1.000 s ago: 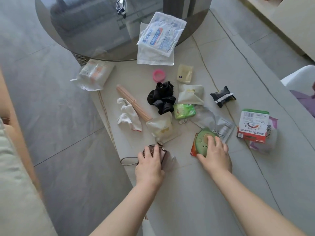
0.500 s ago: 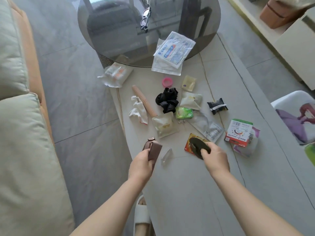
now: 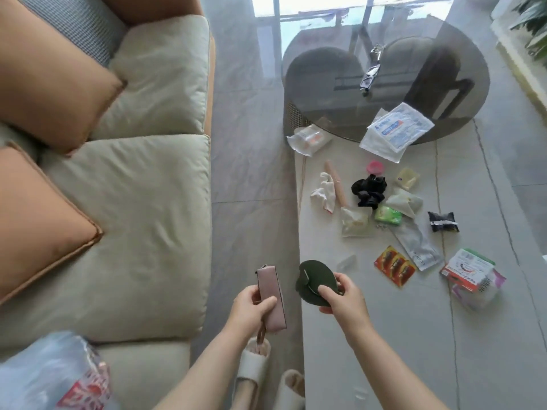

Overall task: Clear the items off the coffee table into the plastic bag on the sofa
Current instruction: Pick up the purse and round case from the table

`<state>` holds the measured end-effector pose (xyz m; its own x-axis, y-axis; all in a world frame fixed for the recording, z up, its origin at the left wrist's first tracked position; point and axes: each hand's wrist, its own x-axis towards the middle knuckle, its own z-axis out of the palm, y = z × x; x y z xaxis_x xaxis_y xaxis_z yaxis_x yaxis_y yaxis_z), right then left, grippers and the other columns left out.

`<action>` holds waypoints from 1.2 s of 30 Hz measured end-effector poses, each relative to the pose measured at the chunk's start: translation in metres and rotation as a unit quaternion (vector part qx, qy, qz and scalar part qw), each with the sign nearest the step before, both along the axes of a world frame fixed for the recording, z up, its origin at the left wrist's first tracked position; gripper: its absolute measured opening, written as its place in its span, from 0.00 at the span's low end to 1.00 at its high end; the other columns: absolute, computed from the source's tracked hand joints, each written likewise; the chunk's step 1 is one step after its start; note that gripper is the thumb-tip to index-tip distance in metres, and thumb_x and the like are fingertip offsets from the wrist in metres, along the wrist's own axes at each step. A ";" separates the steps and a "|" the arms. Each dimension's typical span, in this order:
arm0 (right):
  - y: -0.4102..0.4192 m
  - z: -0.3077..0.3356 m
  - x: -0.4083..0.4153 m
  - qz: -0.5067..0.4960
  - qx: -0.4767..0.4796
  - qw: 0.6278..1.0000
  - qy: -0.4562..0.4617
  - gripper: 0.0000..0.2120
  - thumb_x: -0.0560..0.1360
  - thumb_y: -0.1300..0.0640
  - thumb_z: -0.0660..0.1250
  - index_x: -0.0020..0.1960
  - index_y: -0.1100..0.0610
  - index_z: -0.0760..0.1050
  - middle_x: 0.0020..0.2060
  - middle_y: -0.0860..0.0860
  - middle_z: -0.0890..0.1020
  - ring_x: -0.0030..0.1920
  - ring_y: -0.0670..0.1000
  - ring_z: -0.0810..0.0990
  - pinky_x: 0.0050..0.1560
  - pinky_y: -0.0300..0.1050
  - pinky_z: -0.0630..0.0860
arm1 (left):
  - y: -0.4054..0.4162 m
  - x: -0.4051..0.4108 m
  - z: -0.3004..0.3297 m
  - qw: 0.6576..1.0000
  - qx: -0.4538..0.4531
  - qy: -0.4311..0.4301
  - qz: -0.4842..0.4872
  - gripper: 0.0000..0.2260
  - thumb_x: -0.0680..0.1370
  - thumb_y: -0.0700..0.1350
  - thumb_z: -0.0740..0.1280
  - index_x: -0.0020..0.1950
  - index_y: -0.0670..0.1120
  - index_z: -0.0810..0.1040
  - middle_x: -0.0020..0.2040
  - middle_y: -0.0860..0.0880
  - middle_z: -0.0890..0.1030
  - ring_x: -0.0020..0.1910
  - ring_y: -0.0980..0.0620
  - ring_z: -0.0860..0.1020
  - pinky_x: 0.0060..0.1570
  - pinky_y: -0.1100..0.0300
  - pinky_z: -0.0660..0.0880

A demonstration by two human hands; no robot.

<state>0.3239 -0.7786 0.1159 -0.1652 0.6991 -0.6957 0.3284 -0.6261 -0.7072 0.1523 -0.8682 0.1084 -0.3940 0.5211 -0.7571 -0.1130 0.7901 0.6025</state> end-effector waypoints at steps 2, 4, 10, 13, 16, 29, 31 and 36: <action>-0.020 0.004 -0.022 0.023 -0.016 1.000 0.013 0.08 0.73 0.64 0.66 0.52 0.57 0.75 0.47 0.57 0.81 0.47 0.55 0.81 0.37 0.44 0.79 | -0.024 -0.019 0.010 0.999 0.006 0.002 0.046 0.11 0.74 0.37 0.69 0.56 0.37 0.76 0.52 0.41 0.82 0.48 0.47 0.80 0.55 0.48 0.77; -0.040 0.005 -0.047 0.049 -0.029 0.998 0.021 0.08 0.73 0.64 0.66 0.53 0.58 0.76 0.48 0.58 0.81 0.46 0.54 0.80 0.36 0.43 0.77 | -0.048 -0.038 0.021 0.996 0.012 0.011 0.085 0.07 0.74 0.36 0.69 0.52 0.39 0.76 0.49 0.41 0.81 0.46 0.48 0.79 0.53 0.49 0.77; -0.100 0.011 -0.127 0.104 -0.055 0.992 0.037 0.08 0.73 0.65 0.67 0.51 0.57 0.74 0.45 0.53 0.78 0.41 0.48 0.78 0.32 0.39 0.75 | -0.123 -0.090 0.049 0.979 0.026 0.012 0.204 0.10 0.75 0.36 0.69 0.55 0.40 0.76 0.53 0.40 0.81 0.51 0.44 0.80 0.56 0.47 0.77; -0.133 0.018 -0.166 0.145 -0.065 0.986 0.043 0.07 0.74 0.65 0.67 0.51 0.59 0.74 0.42 0.52 0.78 0.39 0.47 0.78 0.30 0.37 0.76 | -0.166 -0.117 0.059 0.966 0.045 0.011 0.255 0.10 0.75 0.36 0.69 0.55 0.41 0.75 0.49 0.45 0.81 0.47 0.49 0.80 0.47 0.58 0.79; -0.171 0.029 -0.207 0.186 -0.070 0.979 0.053 0.06 0.74 0.64 0.67 0.50 0.59 0.75 0.40 0.51 0.78 0.38 0.46 0.78 0.30 0.35 0.76 | -0.216 -0.145 0.068 0.953 0.054 0.006 0.297 0.11 0.74 0.36 0.69 0.55 0.41 0.76 0.47 0.47 0.82 0.43 0.52 0.81 0.40 0.62 0.80; -0.363 0.074 -0.347 0.386 -0.050 0.920 0.042 0.05 0.75 0.61 0.66 0.50 0.58 0.78 0.38 0.54 0.83 0.35 0.52 0.78 0.38 0.46 0.75 | -0.438 -0.238 0.091 0.868 0.077 0.009 0.491 0.25 0.74 0.36 0.70 0.69 0.45 0.67 0.58 0.40 0.80 0.52 0.44 0.81 0.39 0.57 0.81; -0.391 0.068 -0.364 0.412 -0.039 0.910 0.017 0.05 0.75 0.61 0.66 0.50 0.58 0.78 0.38 0.54 0.83 0.36 0.54 0.78 0.41 0.50 0.76 | -0.464 -0.246 0.087 0.852 0.081 0.013 0.517 0.25 0.76 0.35 0.67 0.71 0.44 0.65 0.57 0.41 0.80 0.47 0.47 0.80 0.31 0.64 0.79; -0.427 0.060 -0.392 0.464 0.058 0.882 -0.056 0.07 0.78 0.58 0.61 0.54 0.51 0.73 0.38 0.46 0.80 0.36 0.47 0.79 0.41 0.43 0.76 | -0.493 -0.270 0.067 0.836 0.086 0.014 0.541 0.24 0.78 0.35 0.64 0.73 0.43 0.63 0.59 0.42 0.77 0.52 0.48 0.78 0.46 0.59 0.78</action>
<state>-0.0677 -1.2061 0.1763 -0.6388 0.3668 -0.6763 0.7330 0.0229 -0.6799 -0.1180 -1.3613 0.1752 -0.7223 -0.0516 -0.6897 -0.6893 0.1356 0.7117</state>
